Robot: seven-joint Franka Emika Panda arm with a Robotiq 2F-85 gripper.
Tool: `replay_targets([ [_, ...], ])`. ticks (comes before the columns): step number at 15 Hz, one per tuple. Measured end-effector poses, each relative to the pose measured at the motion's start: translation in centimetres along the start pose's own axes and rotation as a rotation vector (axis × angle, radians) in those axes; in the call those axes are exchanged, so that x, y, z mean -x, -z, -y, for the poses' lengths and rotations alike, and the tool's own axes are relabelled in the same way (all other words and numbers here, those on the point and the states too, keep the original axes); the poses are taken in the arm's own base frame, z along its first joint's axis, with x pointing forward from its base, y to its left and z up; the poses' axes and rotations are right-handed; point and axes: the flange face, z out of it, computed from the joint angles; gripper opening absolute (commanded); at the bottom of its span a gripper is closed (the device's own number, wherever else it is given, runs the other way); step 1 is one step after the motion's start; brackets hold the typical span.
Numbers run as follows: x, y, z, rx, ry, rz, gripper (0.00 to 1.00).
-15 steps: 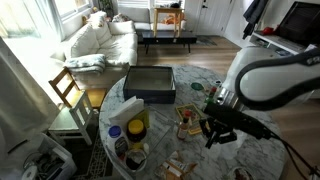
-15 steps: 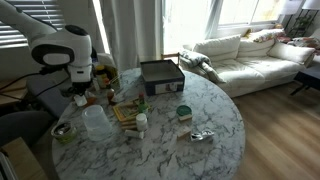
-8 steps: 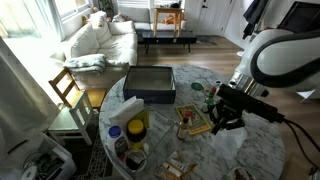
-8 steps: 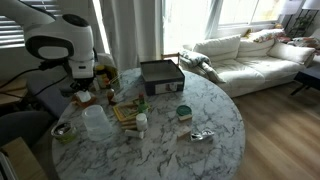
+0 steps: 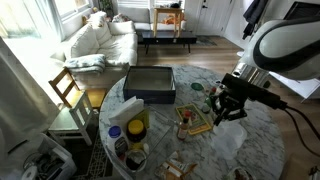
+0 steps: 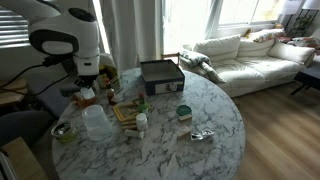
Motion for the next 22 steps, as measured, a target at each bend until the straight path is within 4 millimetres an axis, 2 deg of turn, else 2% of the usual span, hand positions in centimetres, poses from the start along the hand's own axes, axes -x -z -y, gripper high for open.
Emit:
replay_targets([
  [8,-3.7,2.6,-2.7,0.052,0.231,0.150,0.01],
  [12,-5.0,2.1,-3.7,0.103,0.306,0.134,0.01],
  [18,-6.1,0.5,-4.3,0.122,0.322,0.125,0.01],
  [22,-6.7,0.6,-4.4,0.112,0.311,0.113,0.01],
])
